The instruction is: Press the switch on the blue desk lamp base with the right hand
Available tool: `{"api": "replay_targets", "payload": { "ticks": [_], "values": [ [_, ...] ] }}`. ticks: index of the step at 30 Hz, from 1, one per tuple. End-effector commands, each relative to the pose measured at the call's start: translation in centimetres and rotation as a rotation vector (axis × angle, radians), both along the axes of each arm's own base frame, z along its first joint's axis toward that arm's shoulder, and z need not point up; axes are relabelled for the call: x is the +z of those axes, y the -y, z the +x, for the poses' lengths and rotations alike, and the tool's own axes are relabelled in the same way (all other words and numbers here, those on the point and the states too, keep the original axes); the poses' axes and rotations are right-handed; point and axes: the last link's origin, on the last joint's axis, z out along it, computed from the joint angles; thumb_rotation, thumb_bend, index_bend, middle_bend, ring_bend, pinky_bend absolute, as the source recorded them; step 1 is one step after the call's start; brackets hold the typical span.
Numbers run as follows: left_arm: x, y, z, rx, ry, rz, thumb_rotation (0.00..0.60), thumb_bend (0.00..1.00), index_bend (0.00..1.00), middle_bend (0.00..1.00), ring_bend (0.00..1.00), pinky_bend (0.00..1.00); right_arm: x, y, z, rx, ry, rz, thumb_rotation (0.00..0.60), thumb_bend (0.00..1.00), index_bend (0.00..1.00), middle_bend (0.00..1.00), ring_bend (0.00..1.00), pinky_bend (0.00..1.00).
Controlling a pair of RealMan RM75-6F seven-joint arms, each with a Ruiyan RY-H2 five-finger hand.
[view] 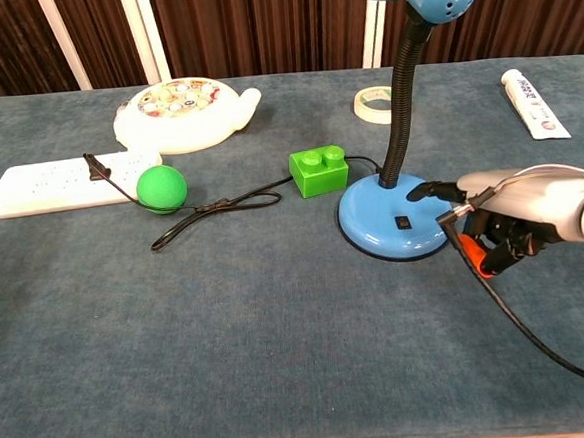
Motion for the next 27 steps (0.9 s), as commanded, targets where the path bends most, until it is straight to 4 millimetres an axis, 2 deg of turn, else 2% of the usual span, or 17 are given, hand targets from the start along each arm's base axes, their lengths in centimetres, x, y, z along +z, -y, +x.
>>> {"api": "replay_targets", "payload": {
  "ticks": [1,27],
  "values": [
    [0.0,0.0,0.0,0.0,0.0,0.0,0.6,0.44,0.14,0.03,0.0,0.0,-0.2,-0.1,-0.1,0.0,-0.007,0.009,0.6,0.74,0.02,0.82,0.86,0.84],
    [0.1,-0.1,-0.1,0.012,-0.002,0.002,0.6,0.44,0.14,0.03,0.0,0.0,-1.4,-0.2,0.1,0.002,-0.025,0.035,0.6,0.74,0.02,0.82,0.86,0.95]
  ]
}}
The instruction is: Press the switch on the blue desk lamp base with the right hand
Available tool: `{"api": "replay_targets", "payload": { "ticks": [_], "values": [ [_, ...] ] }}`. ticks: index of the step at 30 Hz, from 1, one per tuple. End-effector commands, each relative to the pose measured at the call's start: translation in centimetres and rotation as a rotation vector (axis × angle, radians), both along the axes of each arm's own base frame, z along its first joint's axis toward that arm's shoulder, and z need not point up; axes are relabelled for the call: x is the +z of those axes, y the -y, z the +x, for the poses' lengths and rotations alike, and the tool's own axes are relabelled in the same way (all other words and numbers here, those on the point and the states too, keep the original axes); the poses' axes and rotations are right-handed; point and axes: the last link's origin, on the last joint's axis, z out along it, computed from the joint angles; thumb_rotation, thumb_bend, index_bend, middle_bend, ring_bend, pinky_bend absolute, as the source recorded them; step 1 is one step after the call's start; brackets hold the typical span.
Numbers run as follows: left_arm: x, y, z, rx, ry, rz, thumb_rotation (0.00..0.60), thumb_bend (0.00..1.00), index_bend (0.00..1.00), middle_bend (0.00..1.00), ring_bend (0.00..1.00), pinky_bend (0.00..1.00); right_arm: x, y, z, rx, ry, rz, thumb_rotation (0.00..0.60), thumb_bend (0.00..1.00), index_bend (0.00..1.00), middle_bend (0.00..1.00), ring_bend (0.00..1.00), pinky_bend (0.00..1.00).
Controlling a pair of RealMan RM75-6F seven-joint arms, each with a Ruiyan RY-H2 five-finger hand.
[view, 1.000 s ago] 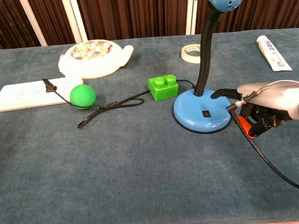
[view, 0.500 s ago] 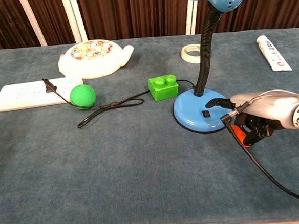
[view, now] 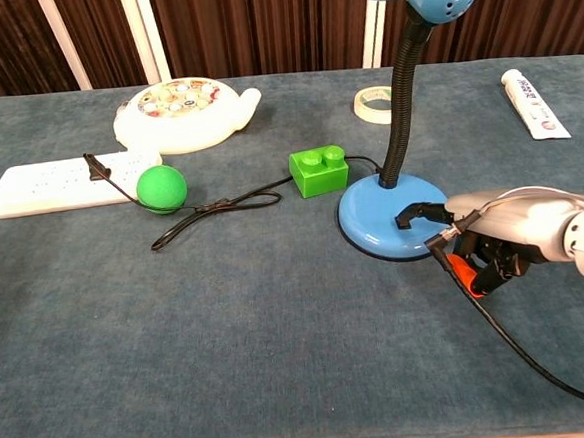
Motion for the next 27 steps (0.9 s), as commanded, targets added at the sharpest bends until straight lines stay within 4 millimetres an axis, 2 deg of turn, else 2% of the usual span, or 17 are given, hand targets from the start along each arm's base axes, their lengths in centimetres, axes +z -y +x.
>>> {"api": "replay_targets", "payload": {
  "ticks": [1,10,27],
  "values": [
    [0.0,0.0,0.0,0.001,0.0,0.0,0.6,0.44,0.14,0.03,0.0,0.0,0.0,0.1,-0.1,-0.003,-0.001,0.001,0.6,0.74,0.02,0.82,0.86,0.95],
    [0.0,0.0,0.0,0.0,-0.002,-0.001,0.6,0.44,0.14,0.03,0.0,0.0,0.0,0.2,-0.2,-0.009,-0.005,-0.005,0.6,0.74,0.02,0.82,0.86,0.97],
    [0.0,0.0,0.0,-0.002,-0.003,-0.003,0.6,0.44,0.14,0.03,0.0,0.0,-0.5,-0.8,-0.8,-0.007,-0.036,0.037,0.6,0.74,0.02,0.82,0.86,1.0]
  ]
}}
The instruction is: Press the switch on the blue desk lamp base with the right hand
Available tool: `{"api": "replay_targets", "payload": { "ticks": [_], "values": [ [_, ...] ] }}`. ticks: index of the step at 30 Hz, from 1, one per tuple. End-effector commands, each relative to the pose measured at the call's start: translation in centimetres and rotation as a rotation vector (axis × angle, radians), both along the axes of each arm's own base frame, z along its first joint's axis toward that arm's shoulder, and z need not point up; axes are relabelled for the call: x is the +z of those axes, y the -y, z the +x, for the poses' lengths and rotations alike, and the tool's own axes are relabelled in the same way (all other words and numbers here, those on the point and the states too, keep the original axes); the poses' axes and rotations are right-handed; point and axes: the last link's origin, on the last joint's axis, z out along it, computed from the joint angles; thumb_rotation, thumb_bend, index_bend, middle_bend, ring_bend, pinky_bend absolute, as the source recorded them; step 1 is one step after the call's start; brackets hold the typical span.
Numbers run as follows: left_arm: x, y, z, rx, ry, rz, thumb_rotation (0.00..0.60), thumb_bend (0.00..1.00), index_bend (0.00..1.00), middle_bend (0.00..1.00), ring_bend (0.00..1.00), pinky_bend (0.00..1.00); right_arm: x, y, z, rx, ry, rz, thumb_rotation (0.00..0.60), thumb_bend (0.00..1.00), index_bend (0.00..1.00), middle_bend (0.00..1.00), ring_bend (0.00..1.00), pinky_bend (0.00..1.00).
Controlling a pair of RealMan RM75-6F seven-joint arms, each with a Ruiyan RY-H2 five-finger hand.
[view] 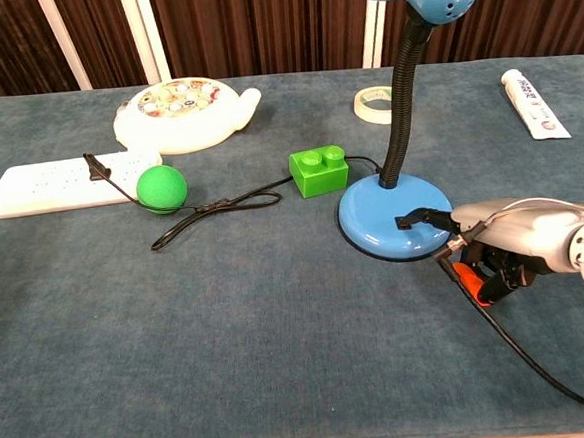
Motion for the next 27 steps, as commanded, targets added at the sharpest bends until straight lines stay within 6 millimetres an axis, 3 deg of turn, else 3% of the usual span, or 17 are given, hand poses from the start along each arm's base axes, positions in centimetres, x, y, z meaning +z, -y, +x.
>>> {"api": "replay_targets", "payload": {
  "ticks": [1,11,17,19,22,27],
  "values": [
    [0.0,0.0,0.0,0.001,0.002,0.0,0.6,0.44,0.14,0.03,0.0,0.0,-0.1,-0.3,0.0,0.002,-0.002,0.01,0.6,0.74,0.02,0.82,0.86,1.0],
    [0.1,-0.1,0.0,0.003,0.003,0.003,0.6,0.44,0.14,0.03,0.0,0.0,-0.5,-0.6,0.0,0.009,-0.016,0.023,0.6,0.74,0.02,0.82,0.86,1.0],
    [0.0,-0.1,-0.1,0.002,-0.001,0.0,0.6,0.44,0.14,0.03,0.0,0.0,0.8,0.2,0.1,-0.005,0.006,-0.039,0.6,0.74,0.02,0.79,0.82,1.0],
    [0.0,0.0,0.0,0.002,-0.004,-0.003,0.6,0.44,0.14,0.03,0.0,0.0,1.7,0.4,0.2,-0.014,0.026,-0.064,0.6,0.73,0.02,0.73,0.77,1.0],
    [-0.1,0.0,0.0,0.001,-0.008,-0.006,0.6,0.44,0.14,0.03,0.0,0.0,3.4,0.6,0.2,-0.029,0.051,-0.103,0.6,0.62,0.01,0.61,0.68,1.0],
    [-0.1,0.0,0.1,-0.002,-0.012,-0.004,0.6,0.44,0.14,0.03,0.0,0.0,8.7,-0.3,-1.2,-0.092,0.032,-0.201,0.6,0.45,0.0,0.41,0.48,1.0]
  ]
}}
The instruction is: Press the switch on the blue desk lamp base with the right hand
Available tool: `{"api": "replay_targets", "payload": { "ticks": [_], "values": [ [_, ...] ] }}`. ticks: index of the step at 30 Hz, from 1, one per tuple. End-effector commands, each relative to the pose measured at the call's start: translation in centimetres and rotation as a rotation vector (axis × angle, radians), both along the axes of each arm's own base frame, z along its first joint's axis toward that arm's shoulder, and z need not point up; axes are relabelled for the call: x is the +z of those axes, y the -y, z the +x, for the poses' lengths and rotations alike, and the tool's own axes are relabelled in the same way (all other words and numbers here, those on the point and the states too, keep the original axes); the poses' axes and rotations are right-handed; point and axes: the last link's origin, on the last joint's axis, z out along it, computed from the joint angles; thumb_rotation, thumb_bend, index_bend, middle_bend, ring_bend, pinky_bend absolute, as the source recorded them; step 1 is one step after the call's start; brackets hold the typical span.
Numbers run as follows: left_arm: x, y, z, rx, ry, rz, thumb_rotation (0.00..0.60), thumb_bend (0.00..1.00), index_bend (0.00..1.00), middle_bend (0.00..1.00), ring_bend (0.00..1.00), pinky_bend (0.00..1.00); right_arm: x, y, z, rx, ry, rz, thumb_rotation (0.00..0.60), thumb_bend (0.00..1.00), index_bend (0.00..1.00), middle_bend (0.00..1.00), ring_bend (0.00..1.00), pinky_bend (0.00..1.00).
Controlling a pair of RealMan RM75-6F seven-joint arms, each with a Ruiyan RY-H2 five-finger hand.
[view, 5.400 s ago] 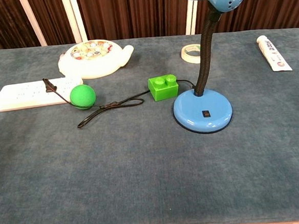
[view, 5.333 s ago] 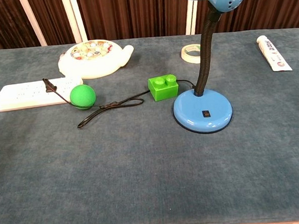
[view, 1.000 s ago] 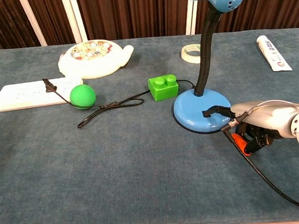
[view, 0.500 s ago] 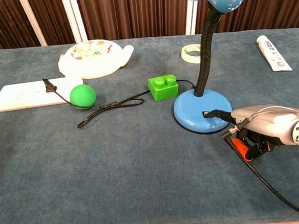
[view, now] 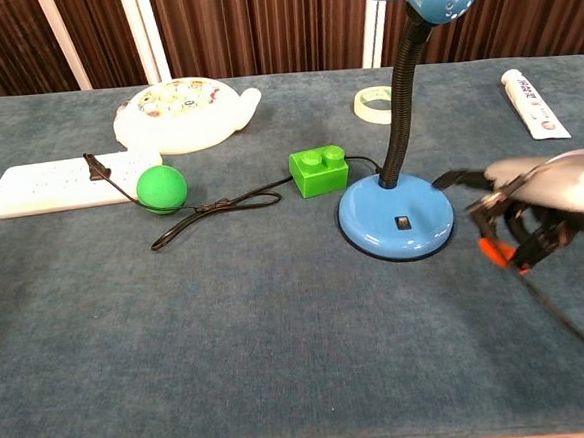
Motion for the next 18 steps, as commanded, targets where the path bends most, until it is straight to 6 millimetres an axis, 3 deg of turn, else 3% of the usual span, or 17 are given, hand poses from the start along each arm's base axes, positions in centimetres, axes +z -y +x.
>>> {"api": "replay_targets", "payload": {
  "ticks": [1,3,4,5,8,9,11,13,18],
  "values": [
    [0.0,0.0,0.1,-0.002,-0.002,0.0,0.6,0.44,0.14,0.03,0.0,0.0,4.7,-1.1,-1.4,-0.065,-0.018,-0.085,0.6,0.42,0.0,0.37,0.43,1.0],
    [-0.1,0.0,0.1,-0.003,-0.003,-0.002,0.6,0.44,0.14,0.03,0.0,0.0,7.1,-2.0,-2.5,-0.096,-0.044,-0.119,0.6,0.37,0.0,0.3,0.36,1.0],
    [-0.1,0.0,0.1,-0.005,-0.005,-0.006,0.6,0.44,0.14,0.03,0.0,0.0,9.4,-3.1,-4.3,-0.124,-0.094,-0.186,0.6,0.35,0.0,0.26,0.31,1.0],
    [-0.2,0.0,0.2,-0.006,-0.007,-0.008,0.6,0.44,0.14,0.03,0.0,0.0,10.5,-4.1,-5.2,-0.116,-0.108,-0.224,0.6,0.33,0.0,0.21,0.27,1.0],
    [-0.2,0.1,0.2,-0.007,-0.011,-0.009,0.6,0.44,0.14,0.03,0.0,0.0,11.9,-5.9,-7.3,-0.067,-0.111,-0.308,0.6,0.29,0.0,0.12,0.18,1.0],
    [-0.2,0.1,0.2,-0.007,-0.012,-0.011,0.6,0.44,0.14,0.03,0.0,0.0,12.2,-6.4,-7.9,-0.05,-0.104,-0.341,0.6,0.28,0.0,0.11,0.17,0.93],
    [-0.2,0.1,0.3,-0.009,-0.013,-0.01,0.6,0.44,0.14,0.03,0.0,0.0,12.9,-7.6,-9.7,-0.008,-0.08,-0.429,0.6,0.28,0.0,0.09,0.14,0.38],
    [-0.2,0.1,0.3,-0.008,-0.014,-0.009,0.6,0.44,0.14,0.03,0.0,0.0,13.0,-8.2,-10.8,0.025,-0.057,-0.48,0.6,0.28,0.0,0.09,0.13,0.03],
    [-0.2,0.0,0.2,-0.008,-0.017,-0.009,0.6,0.44,0.14,0.03,0.0,0.0,13.3,-8.4,-12.2,0.056,-0.045,-0.537,0.6,0.27,0.0,0.08,0.11,0.0]
  ]
}}
